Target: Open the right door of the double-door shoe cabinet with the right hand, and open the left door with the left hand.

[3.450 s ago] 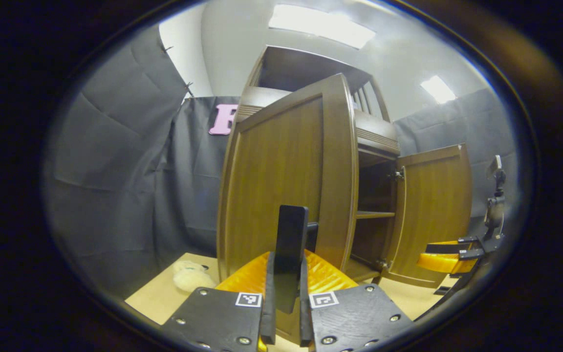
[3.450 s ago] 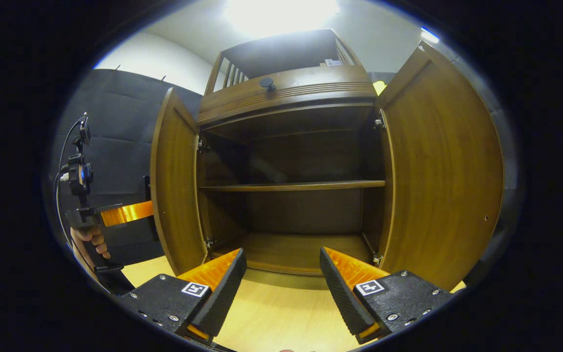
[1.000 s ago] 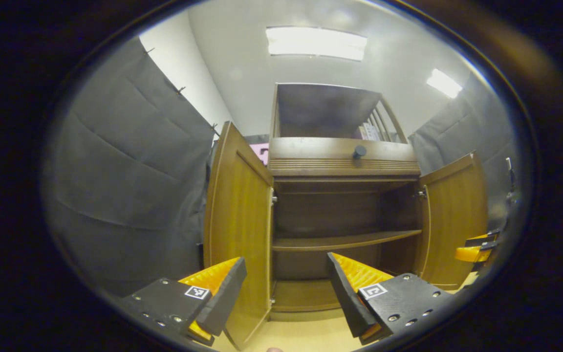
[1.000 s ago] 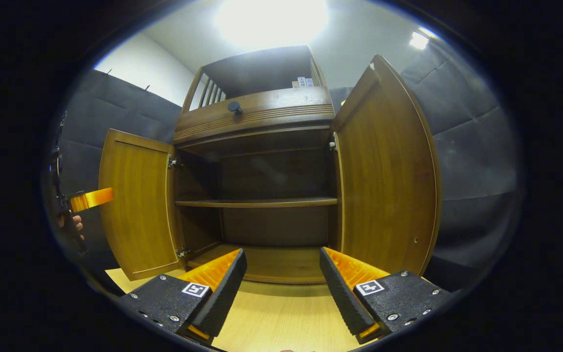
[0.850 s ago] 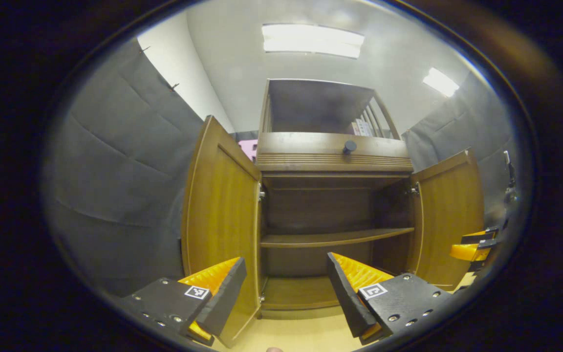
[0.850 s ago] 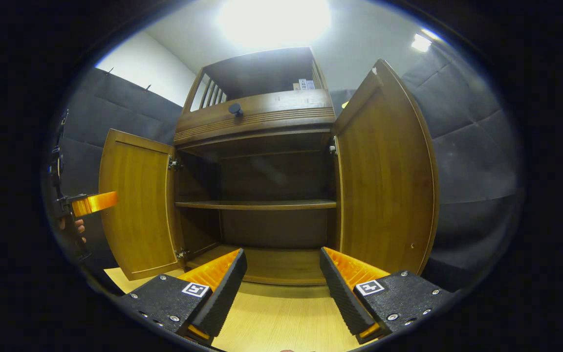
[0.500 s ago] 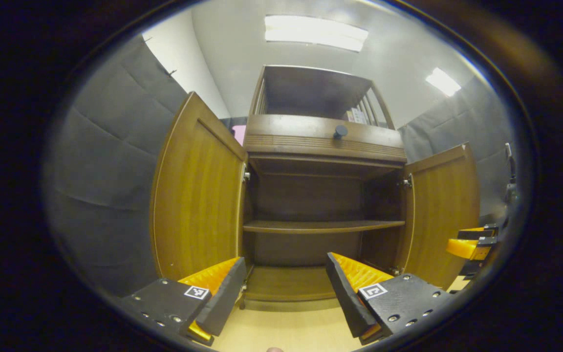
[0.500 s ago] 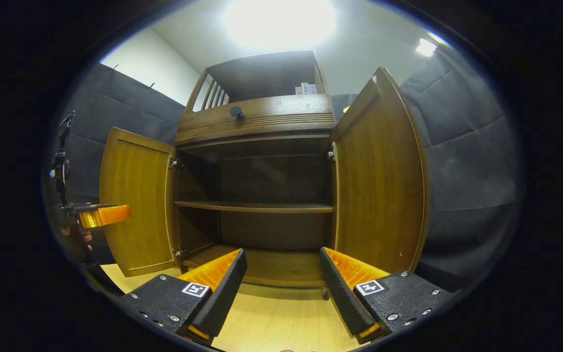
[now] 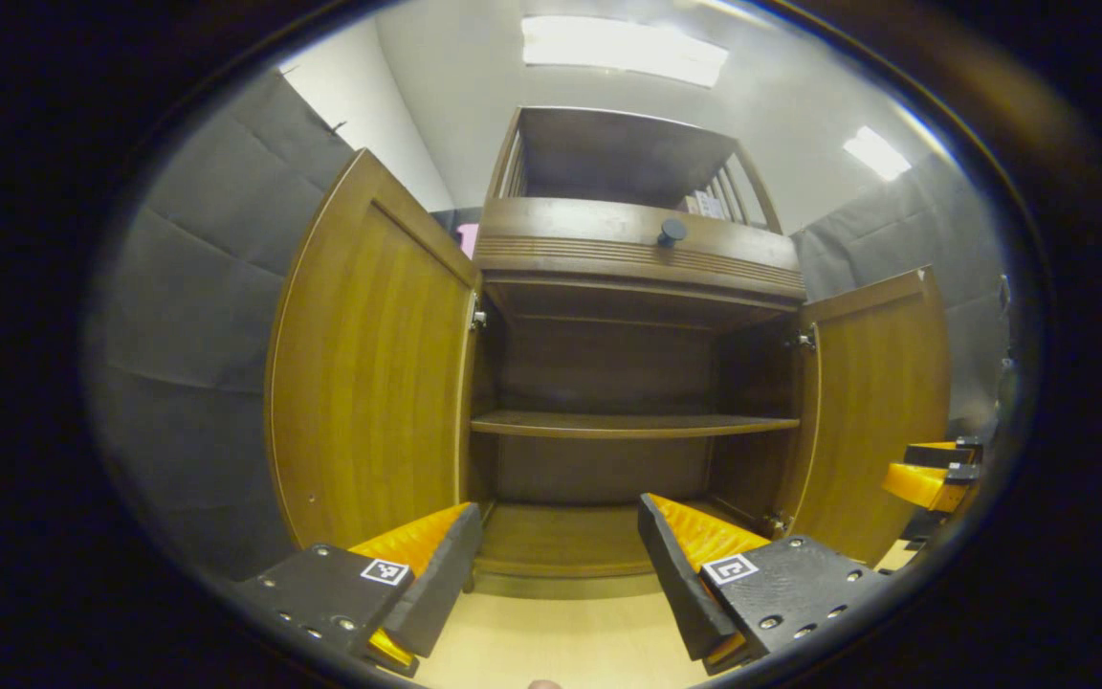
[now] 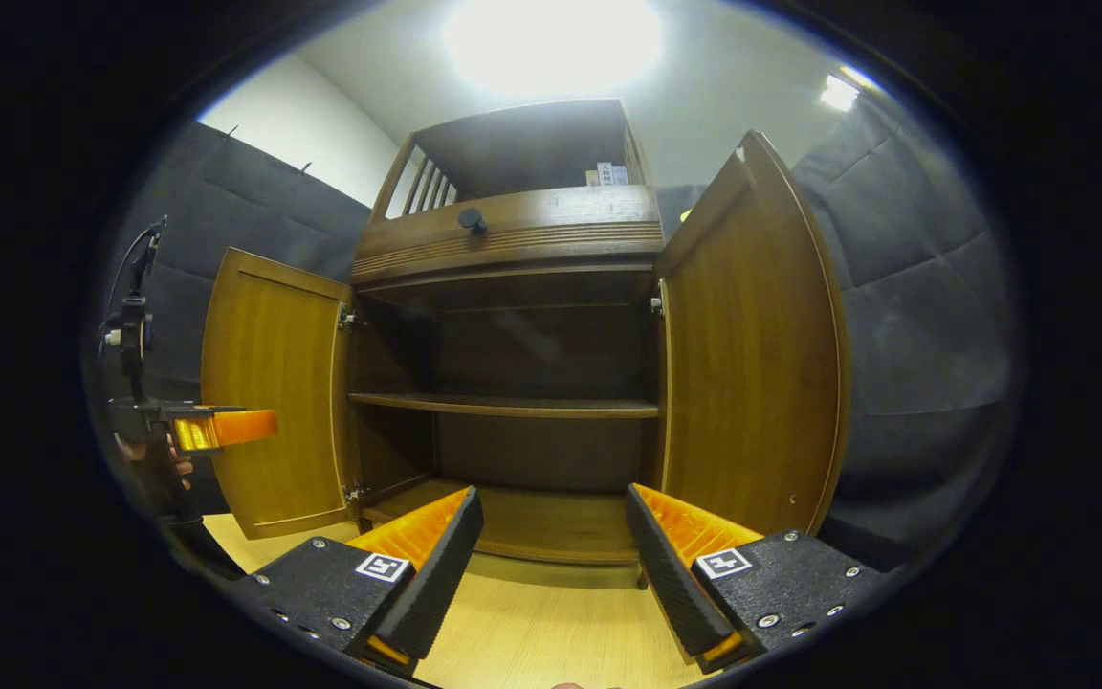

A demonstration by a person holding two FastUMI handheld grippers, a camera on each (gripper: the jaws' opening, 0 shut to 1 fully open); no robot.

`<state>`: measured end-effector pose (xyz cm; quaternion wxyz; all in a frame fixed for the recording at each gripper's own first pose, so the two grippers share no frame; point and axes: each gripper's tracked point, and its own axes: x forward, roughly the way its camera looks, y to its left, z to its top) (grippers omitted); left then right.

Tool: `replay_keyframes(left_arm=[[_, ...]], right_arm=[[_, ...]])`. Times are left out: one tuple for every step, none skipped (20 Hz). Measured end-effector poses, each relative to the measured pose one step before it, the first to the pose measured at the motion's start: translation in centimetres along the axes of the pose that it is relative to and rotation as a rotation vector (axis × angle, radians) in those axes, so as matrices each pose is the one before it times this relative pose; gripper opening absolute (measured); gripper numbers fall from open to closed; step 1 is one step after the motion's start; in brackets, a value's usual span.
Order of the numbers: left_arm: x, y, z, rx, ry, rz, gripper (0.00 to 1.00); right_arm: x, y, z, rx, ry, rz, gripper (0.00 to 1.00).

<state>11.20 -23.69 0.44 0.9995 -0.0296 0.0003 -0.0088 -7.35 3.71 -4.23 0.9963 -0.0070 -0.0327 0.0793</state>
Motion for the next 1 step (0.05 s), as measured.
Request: replay_keyframes(left_arm=[[0.012, -0.275, 0.144, -0.00032, -0.00203, -0.00308, 0.99]], right_arm=[[0.077, 0.060, -0.082, -0.00520, 0.00379, 0.00474, 0.93]])
